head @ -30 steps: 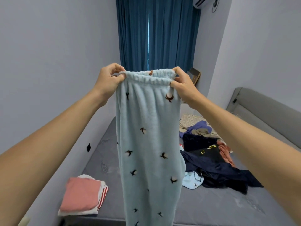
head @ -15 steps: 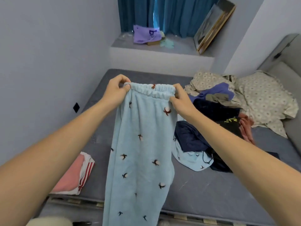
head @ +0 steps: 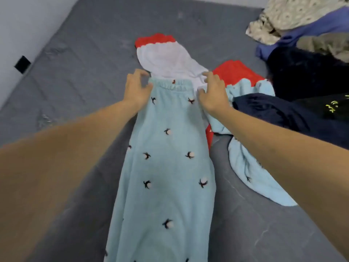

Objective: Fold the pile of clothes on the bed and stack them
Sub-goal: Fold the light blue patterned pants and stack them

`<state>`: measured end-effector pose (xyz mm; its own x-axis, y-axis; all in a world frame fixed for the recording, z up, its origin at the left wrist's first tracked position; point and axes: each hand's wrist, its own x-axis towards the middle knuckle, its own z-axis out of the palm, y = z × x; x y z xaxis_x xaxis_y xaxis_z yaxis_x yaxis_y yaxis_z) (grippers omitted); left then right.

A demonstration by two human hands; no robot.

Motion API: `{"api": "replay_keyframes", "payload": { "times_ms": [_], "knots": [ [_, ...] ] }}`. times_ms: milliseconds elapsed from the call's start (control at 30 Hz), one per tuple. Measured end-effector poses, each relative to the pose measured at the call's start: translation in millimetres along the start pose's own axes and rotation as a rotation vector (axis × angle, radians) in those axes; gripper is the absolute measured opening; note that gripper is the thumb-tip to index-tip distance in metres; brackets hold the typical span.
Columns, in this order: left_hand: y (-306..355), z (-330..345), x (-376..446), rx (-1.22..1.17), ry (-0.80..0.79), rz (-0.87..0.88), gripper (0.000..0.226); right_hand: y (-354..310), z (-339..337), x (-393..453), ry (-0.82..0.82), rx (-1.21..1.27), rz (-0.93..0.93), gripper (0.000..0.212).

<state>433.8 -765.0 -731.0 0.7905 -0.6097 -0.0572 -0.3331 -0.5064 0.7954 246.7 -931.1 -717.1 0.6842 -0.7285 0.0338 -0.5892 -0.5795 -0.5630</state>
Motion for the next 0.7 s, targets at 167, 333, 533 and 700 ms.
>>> {"api": "replay_keyframes", "payload": {
  "times_ms": [167, 333, 533, 700],
  "knots": [
    [-106.1, 36.1, -104.8, 0.035, -0.172, -0.167, 0.066, 37.2, 86.3, -118.9, -0.254, -0.139, -0.044, 0.063],
    [-142.1, 23.5, -208.6, -0.060, -0.067, -0.191, 0.080, 39.2, 101.4, -222.6, -0.066, -0.027, 0.156, 0.074],
    [-160.4, 2.3, -323.8, -0.269, -0.197, -0.388, 0.078, 28.1, 88.8, -316.4, 0.058, 0.392, 0.619, 0.091],
    [-177.7, -9.9, -392.1, -0.295, -0.246, -0.398, 0.054, 25.2, 95.5, -400.9, -0.053, 0.642, 0.770, 0.062]
  ]
}}
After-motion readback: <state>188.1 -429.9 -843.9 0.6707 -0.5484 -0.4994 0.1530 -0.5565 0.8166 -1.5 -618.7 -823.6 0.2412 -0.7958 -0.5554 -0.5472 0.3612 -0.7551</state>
